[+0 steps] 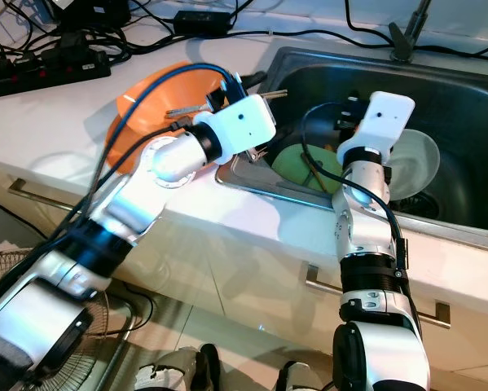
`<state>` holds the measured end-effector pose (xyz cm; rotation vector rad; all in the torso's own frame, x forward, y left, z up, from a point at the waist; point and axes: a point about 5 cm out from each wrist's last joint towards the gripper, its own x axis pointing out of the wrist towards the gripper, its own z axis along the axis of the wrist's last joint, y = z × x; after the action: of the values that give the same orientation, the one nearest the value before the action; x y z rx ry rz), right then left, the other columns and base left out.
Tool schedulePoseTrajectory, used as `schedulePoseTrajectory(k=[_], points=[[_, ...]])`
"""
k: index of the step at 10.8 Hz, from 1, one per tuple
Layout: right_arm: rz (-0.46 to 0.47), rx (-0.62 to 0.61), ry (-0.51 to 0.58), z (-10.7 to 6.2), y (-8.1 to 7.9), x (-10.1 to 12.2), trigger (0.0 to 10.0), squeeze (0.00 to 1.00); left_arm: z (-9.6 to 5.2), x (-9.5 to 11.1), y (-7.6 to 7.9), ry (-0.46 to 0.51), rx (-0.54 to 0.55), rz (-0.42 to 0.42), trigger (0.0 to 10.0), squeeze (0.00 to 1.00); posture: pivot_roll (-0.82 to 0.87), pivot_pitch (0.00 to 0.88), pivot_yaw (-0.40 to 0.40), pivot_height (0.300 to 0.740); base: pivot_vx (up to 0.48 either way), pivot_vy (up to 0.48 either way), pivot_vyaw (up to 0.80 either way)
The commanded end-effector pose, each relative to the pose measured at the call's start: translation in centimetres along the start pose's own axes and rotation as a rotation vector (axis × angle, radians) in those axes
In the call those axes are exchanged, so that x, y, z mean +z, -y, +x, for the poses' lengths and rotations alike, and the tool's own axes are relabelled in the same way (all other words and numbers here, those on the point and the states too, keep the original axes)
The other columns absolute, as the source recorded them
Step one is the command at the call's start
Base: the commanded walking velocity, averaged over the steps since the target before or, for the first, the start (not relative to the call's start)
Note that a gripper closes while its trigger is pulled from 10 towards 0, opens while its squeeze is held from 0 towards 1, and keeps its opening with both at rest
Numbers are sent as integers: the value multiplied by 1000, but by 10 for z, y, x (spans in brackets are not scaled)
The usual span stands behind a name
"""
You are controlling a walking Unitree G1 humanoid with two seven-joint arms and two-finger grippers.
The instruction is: Kitchen organization
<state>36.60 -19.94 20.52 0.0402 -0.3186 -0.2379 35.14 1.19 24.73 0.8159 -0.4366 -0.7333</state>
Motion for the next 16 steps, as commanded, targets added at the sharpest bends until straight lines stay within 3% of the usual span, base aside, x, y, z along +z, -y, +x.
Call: schedulePoseTrajectory(k=[1,6,11,16], points=[[12,0,-6,-2,-1,-3,10000,0,3,1,-4,5,13,33,10000,0,81,123,82,740,0,0,0],[16,9,-15,-3,-3,-5,10000,0,17,-8,-10,-36,82,36,10000,0,71,133,82,740,0,0,0],[24,16,-12,-4,-7,-4,10000,0,24,-10,-11,-49,79,71,10000,0,70,129,83,740,0,0,0],[32,22,-13,-6,-10,-5,10000,0,37,-16,3,-107,65,55,10000,0,44,124,79,740,0,0,0]])
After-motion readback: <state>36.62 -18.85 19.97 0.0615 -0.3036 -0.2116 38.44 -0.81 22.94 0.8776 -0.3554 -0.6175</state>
